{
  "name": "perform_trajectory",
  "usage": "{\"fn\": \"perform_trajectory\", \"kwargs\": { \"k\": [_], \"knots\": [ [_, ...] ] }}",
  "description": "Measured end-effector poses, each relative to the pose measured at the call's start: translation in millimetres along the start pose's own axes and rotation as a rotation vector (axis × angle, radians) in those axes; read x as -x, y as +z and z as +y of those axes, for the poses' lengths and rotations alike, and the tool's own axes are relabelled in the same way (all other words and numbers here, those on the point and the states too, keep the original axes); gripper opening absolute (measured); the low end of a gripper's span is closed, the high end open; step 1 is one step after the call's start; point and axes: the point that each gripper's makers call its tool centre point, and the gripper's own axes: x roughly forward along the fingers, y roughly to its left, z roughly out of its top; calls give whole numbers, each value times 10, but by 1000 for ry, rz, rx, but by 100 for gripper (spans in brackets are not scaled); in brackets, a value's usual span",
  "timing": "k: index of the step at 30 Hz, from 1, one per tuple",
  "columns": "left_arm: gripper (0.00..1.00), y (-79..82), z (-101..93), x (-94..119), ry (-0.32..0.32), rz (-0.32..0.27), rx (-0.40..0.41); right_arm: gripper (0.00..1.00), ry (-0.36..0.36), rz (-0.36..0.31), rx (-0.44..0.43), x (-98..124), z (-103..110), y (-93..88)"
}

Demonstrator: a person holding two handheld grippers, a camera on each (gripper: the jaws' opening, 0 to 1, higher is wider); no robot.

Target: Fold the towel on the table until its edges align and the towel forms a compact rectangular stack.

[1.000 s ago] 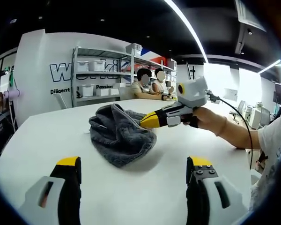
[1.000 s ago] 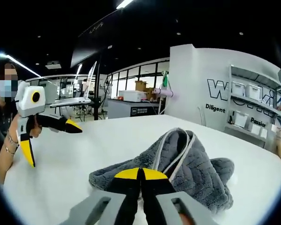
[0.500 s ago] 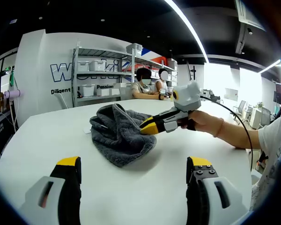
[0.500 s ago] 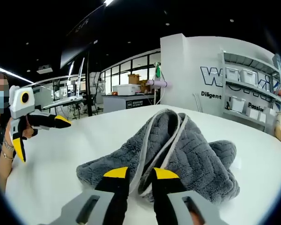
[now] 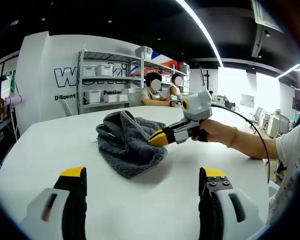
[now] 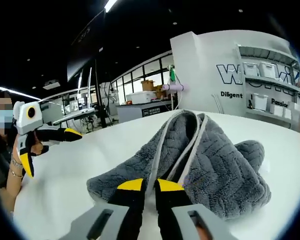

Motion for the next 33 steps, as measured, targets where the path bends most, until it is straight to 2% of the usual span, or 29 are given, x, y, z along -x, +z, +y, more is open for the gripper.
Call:
{"fn": "perform_trajectory", "kwargs": {
  "k": [8,12,26,33],
  "knots": [
    [98,0,-17,2,-1,-3,0,2,16,-7,19,-13,41,19],
    [98,3,-23,1,0,-5,1,2,43,-23,28,-2,131,50],
    [98,32,-50,-1,-8,-14,-11,2,238,-78,191,23,938,279],
    [98,50,-88,7,-19,-23,-16,1,313,-83,189,27,1232,261]
  ]
}}
